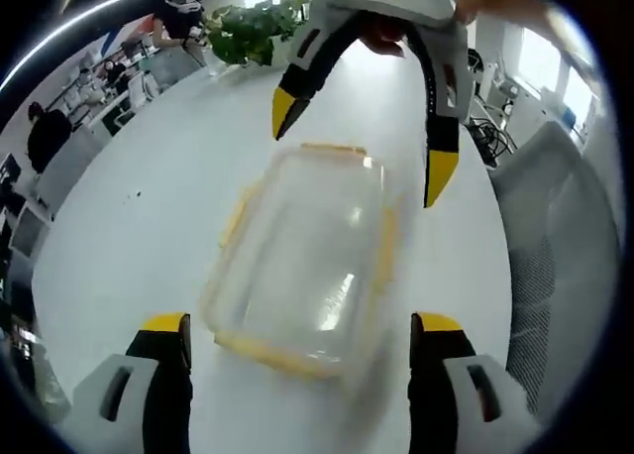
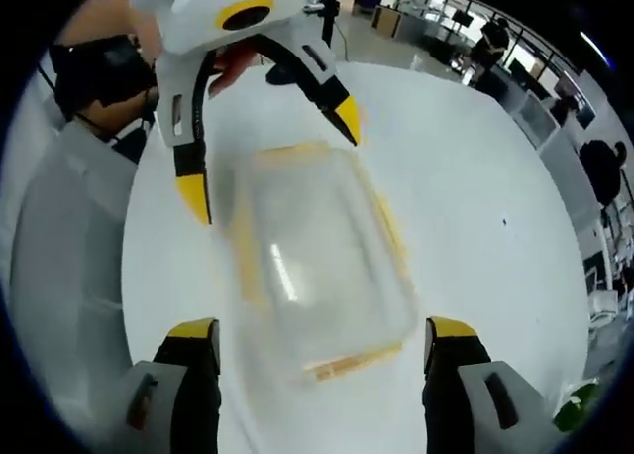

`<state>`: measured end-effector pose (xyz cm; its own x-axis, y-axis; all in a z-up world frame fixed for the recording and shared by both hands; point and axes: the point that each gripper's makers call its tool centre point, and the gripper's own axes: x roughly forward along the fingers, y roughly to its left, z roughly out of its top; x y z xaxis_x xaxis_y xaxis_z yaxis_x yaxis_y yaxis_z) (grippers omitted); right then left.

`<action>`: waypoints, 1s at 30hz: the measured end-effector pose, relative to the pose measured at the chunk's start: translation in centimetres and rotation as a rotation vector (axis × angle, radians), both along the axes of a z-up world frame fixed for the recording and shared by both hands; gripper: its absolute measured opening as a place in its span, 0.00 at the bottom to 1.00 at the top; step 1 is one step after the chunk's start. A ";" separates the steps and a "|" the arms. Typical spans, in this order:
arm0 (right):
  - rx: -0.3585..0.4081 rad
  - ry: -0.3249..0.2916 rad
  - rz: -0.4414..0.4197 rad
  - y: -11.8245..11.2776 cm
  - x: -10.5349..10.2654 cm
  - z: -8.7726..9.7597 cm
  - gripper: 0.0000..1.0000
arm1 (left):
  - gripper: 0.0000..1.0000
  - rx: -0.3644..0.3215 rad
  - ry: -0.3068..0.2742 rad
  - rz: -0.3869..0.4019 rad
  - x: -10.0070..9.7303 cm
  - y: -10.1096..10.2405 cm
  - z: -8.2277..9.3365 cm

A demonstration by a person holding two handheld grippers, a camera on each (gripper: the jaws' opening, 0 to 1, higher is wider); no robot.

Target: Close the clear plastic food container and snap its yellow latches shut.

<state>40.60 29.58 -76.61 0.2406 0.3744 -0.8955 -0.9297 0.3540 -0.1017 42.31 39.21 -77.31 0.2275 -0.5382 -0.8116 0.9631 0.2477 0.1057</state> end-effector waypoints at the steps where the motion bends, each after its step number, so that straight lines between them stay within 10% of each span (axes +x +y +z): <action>1: 0.013 -0.006 -0.014 0.0 0.0 0.1 0.85 | 0.92 -0.007 -0.004 0.011 0.0 0.0 0.1; 30: 0.181 -0.065 -0.280 -1.6 -3.4 -0.1 0.87 | 0.93 -0.199 0.013 0.274 -2.4 1.6 0.8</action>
<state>37.23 27.99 -76.69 0.4111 0.4371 -0.8000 -0.7876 0.6121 -0.0703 39.89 40.83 -76.51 0.3759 -0.6067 -0.7005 0.8589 0.5119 0.0176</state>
